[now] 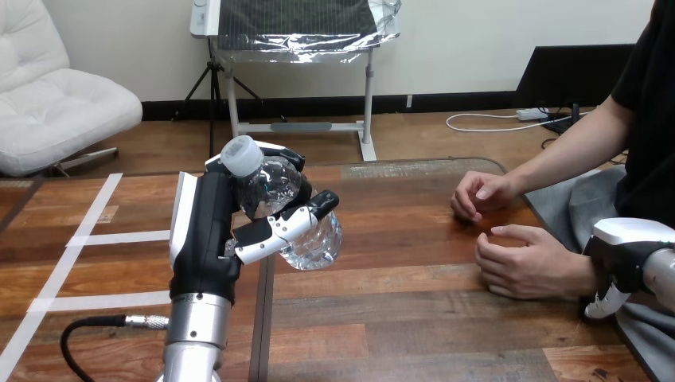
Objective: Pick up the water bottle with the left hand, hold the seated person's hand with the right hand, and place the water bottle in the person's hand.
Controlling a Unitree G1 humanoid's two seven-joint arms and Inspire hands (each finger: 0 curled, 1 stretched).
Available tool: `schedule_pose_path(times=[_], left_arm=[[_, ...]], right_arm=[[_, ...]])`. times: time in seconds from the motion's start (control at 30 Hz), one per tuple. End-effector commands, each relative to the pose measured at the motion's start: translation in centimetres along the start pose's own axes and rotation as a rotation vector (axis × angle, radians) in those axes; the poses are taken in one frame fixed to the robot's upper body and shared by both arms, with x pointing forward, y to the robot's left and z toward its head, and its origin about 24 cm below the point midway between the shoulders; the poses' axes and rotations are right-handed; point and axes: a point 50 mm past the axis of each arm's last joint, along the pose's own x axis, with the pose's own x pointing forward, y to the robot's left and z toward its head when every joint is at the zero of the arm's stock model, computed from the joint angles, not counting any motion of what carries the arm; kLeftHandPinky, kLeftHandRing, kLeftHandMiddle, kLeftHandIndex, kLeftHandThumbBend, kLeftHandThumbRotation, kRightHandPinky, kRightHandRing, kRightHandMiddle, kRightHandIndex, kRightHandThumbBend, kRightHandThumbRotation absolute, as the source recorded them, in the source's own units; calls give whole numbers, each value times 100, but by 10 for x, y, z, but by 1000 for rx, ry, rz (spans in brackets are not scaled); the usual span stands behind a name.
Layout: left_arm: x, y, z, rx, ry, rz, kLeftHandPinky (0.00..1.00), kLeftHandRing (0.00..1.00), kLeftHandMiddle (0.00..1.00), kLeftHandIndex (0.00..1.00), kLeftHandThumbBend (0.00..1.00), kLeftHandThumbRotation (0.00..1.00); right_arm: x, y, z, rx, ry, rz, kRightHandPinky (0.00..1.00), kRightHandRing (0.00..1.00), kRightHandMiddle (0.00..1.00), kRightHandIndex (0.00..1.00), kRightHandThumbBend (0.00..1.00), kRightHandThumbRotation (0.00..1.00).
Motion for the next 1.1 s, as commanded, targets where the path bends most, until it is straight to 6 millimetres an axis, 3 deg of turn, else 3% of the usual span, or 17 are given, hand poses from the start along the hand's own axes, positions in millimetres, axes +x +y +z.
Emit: schedule_pose_path(times=[0.0,0.27,0.43,0.77,0.87,1.07], left_arm=[[12,5,22,-5,-107,34,37,42,46,49,62,0],[13,5,22,-15,-99,32,37,42,46,49,62,0],[13,5,22,-16,-102,29,37,42,46,49,62,0],[14,4,22,-11,-99,28,37,42,46,49,62,0],[14,4,22,-17,-96,26,37,42,46,49,62,0],[15,3,22,-29,-98,21,37,42,46,49,62,0]], right_arm=[[6,25,20,18,-67,80,53,66,74,55,63,0],[6,25,19,73,-67,52,48,60,67,53,65,0],[5,24,19,71,-77,34,40,51,59,59,64,0],[5,22,15,174,-64,-18,41,51,58,53,67,0],[4,20,14,187,-58,-17,33,43,52,58,67,0],[3,17,12,215,-91,-52,24,33,46,79,71,0]])
